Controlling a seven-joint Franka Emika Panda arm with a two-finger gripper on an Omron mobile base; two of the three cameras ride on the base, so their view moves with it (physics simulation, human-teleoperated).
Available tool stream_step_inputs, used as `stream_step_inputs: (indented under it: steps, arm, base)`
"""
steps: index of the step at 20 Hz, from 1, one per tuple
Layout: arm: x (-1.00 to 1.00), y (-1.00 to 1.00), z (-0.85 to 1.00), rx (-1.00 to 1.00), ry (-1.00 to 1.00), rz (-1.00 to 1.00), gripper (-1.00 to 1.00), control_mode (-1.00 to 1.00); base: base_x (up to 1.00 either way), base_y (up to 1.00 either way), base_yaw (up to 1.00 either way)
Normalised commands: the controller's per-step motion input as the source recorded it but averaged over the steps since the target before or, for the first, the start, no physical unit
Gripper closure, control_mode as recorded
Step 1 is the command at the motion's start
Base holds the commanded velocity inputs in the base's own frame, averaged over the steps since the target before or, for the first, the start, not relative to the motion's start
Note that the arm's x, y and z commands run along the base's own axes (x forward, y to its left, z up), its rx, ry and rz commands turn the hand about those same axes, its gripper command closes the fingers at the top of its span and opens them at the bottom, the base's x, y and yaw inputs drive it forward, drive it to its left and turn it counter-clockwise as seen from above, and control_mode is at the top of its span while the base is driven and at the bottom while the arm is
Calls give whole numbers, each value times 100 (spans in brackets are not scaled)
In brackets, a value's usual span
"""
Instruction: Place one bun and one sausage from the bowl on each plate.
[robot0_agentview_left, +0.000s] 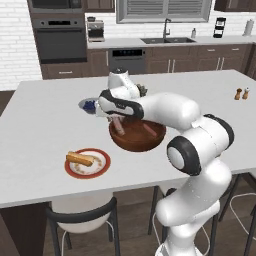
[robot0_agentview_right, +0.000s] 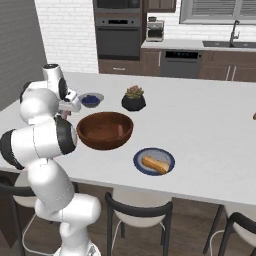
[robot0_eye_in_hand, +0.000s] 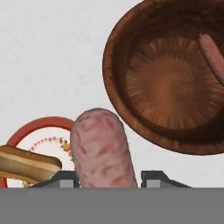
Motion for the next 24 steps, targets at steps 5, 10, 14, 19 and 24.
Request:
stream_step_inputs:
  steps: [5, 10, 14, 19, 24]
  arm:
    - [-5, 73, -44, -5, 26, 8, 100, -100]
    - [-67, 14, -92, -5, 16, 23, 100, -100]
    - [-2, 4, -83, 0, 3, 12, 100, -100]
    - [30, 19, -86, 3, 7, 2, 100, -100]
    - [47, 23, -42, 5, 1, 0, 100, -100]
  base:
    - [0, 0, 0]
    - [0, 0, 0]
    - [0, 0, 0]
    - [0, 0, 0]
    - [0, 0, 0]
